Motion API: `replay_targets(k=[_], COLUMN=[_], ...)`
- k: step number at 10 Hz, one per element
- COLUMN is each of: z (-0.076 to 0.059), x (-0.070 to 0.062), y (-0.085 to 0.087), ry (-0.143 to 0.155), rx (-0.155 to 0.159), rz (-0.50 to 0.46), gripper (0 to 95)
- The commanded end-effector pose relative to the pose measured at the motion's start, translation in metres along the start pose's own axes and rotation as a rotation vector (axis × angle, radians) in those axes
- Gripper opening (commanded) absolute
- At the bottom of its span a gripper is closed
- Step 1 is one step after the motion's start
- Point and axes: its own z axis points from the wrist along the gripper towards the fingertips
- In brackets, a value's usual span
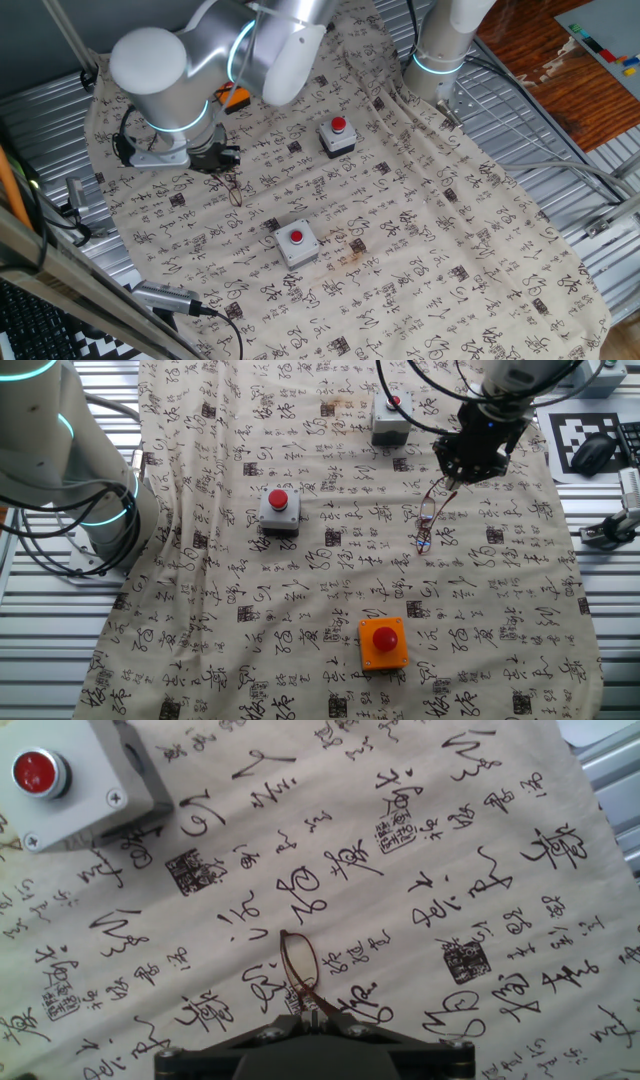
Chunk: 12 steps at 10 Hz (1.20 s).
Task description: Unfold the leg of the glasses (with one hand)
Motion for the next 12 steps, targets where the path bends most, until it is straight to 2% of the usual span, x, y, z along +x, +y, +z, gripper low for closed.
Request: replay_targets(k=[1,4,8,10,12], z=[0.001,0.001,0.002,0.007,0.014], x=[-0.002,-0.005,-0.004,0.003,0.016], y=[0.001,0.002,0.003,0.006,0.013], ry=[-0.005,-0.024,-0.026,-0.024,-0.020], rx=[-0.001,-0.006,0.001,0.003,0.006], rz=[0.006,0.006,-0.010,-0.019,-0.028], gripper=[0.0,0.0,0.0,0.0,0.0])
